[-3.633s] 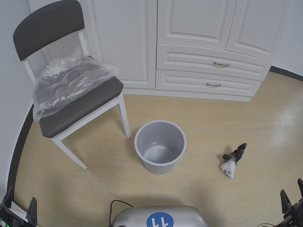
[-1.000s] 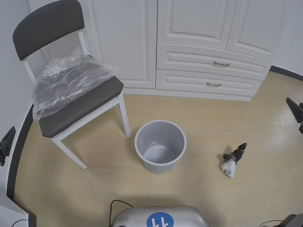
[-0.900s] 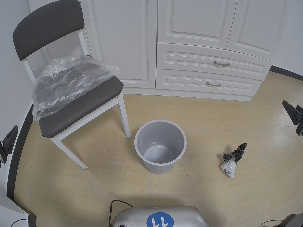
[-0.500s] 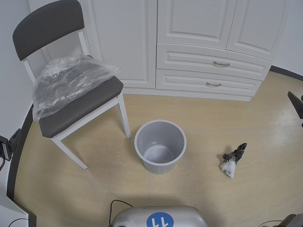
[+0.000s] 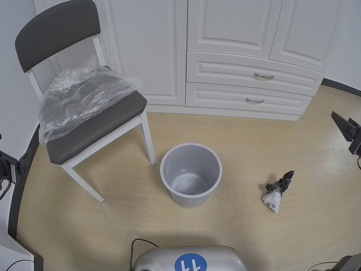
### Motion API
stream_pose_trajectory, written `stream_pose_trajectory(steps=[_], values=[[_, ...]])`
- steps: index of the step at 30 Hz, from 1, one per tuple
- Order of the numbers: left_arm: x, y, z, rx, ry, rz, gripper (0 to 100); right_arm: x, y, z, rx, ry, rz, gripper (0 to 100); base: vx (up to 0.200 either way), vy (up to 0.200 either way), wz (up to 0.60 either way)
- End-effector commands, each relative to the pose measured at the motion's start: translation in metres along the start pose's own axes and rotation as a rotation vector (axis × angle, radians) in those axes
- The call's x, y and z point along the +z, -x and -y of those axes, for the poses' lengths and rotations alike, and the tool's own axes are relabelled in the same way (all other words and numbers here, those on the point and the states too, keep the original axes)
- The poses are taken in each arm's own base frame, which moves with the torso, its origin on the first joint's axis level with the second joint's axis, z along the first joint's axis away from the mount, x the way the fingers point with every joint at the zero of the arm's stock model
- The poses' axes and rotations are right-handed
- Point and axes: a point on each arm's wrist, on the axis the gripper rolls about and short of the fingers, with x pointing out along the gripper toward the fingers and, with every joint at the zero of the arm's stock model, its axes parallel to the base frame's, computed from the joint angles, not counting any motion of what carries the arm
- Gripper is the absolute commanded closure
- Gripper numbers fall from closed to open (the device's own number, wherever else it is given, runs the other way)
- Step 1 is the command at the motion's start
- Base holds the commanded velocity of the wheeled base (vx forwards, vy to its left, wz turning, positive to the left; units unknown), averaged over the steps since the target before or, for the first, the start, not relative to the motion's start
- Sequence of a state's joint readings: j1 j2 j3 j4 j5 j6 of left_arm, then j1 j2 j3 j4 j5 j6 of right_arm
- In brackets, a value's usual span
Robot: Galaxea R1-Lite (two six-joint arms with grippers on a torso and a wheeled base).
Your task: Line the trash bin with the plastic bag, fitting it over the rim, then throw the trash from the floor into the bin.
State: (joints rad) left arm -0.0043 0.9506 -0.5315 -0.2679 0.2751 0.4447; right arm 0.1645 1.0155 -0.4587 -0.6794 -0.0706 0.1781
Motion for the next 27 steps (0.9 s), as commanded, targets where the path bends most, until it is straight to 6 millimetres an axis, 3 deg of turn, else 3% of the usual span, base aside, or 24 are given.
stream_pose_trajectory(steps=[1,15,27], values=[[0.006,-0.027,0.006,-0.007,-0.052,-0.002,0,-0.005,-0.008,0.001,-0.013,0.002,-0.030,0,0.000,0.000,0.00],[0.013,-0.071,0.016,-0.010,-0.119,-0.027,0,-0.010,-0.008,0.002,-0.018,0.011,-0.049,0,0.000,0.000,0.00],[-0.018,-0.097,0.012,0.057,-0.143,-0.220,0,-0.022,-0.020,0.004,-0.031,0.002,-0.117,0,0.000,0.000,0.00]])
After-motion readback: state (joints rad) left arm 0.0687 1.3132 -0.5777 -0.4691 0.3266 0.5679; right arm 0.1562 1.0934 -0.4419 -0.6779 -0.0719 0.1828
